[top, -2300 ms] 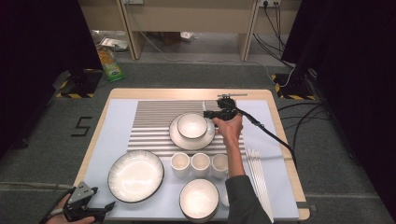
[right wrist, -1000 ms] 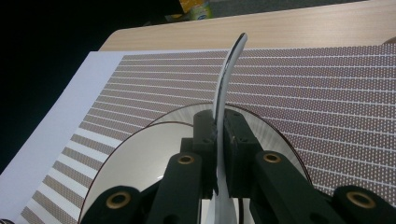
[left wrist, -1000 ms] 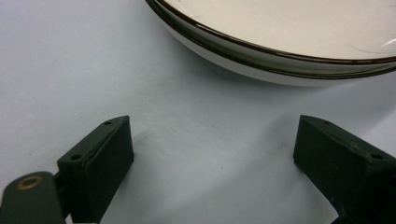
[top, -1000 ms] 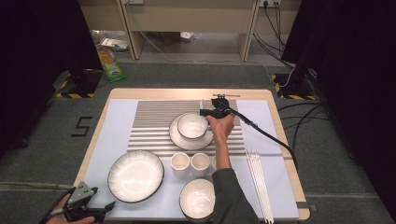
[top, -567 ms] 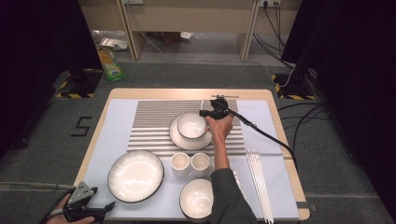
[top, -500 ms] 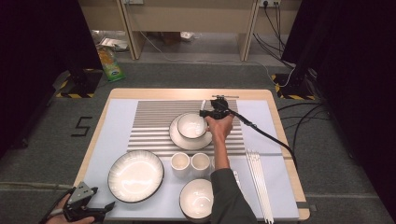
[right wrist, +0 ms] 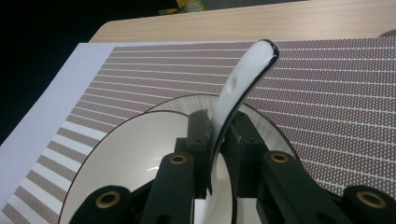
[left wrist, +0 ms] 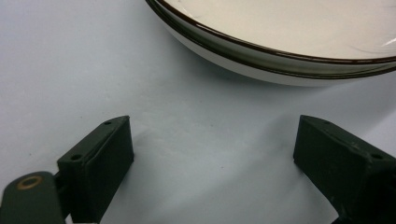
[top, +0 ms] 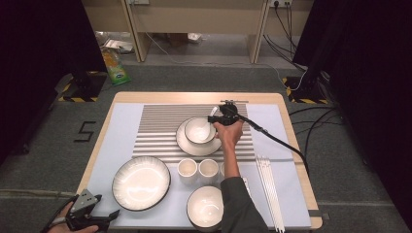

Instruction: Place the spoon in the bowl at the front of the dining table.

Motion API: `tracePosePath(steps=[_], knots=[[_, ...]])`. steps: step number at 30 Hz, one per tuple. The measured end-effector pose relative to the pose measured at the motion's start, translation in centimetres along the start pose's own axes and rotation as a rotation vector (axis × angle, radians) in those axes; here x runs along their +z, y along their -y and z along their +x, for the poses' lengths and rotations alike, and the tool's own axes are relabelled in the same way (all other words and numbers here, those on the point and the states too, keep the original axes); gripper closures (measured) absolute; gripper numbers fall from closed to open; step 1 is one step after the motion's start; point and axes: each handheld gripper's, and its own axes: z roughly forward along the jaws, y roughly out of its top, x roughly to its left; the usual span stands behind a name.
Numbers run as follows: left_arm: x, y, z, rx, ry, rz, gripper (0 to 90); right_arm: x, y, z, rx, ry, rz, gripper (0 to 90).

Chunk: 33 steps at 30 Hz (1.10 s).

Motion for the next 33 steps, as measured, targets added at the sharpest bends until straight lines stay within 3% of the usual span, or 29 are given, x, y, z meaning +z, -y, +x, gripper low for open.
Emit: tracePosePath(steps=[8,19,23,33], knots=[[0.0,0.0,0.0,0.000,0.000,-0.003,10.7,0.3,-0.1,0.2,-0.025,0.026,0.006,72.8],[0.0,0.1,0.0,0.000,-0.001,-0.004,10.7,0.5,-0.5,0.0,-0.015,0.065,0.000,63.4],[0.0,0.1,0.0,0.000,0.000,-0.006,10.7,0.3,-0.7,-0.1,-0.007,0.075,-0.011,63.0],[0.0,0.1,0.0,0.000,0.001,-0.009,10.7,-0.9,-0.9,-0.4,-0.052,0.090,0.017,63.3]])
